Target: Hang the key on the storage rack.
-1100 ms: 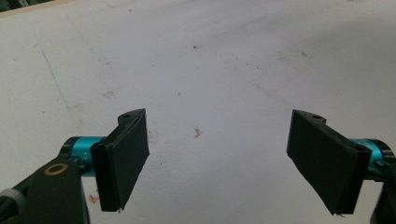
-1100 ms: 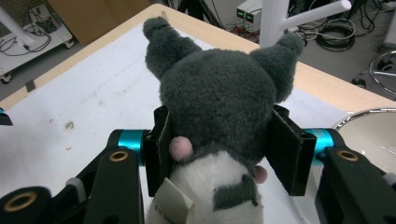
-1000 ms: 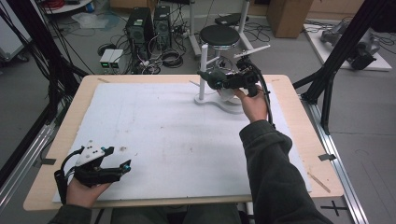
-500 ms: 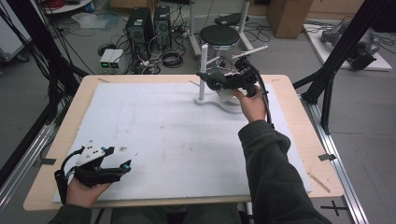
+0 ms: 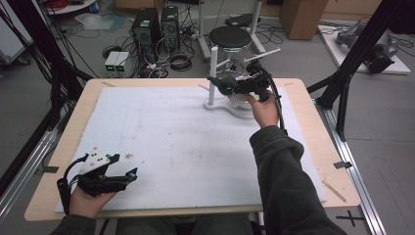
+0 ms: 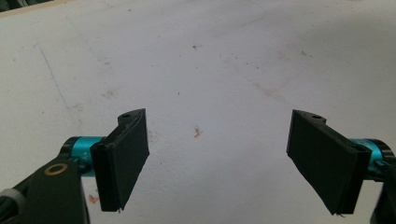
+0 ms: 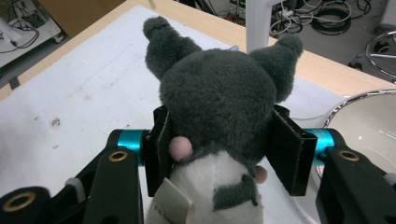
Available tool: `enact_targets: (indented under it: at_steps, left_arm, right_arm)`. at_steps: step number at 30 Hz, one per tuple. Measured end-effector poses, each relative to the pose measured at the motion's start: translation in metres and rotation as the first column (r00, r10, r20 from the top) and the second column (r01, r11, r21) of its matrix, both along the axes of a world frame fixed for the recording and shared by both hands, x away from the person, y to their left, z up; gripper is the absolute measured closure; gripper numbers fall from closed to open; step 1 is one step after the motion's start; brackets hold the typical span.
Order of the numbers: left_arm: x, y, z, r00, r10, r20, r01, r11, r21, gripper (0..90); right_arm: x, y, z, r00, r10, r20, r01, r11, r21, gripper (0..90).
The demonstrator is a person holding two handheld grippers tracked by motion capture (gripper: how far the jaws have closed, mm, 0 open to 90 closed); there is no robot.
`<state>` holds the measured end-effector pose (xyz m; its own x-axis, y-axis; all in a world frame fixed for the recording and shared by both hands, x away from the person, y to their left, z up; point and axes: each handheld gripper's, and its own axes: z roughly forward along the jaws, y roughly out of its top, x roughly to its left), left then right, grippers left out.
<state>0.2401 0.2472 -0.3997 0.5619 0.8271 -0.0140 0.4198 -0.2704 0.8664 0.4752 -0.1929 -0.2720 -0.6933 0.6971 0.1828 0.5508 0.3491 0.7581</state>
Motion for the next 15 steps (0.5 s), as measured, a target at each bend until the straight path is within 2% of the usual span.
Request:
enact_targets:
  at_steps: [15]
  left_arm:
    - [-0.0002,0.0008,0.0005,1.0000,-0.001,0.003,0.001,1.0000,0.000,21.2]
  right_arm:
    - [0.0028,-0.0018,-0.0042,0.9995,-0.018,-0.024,0.017,1.000,-0.019,46.6]
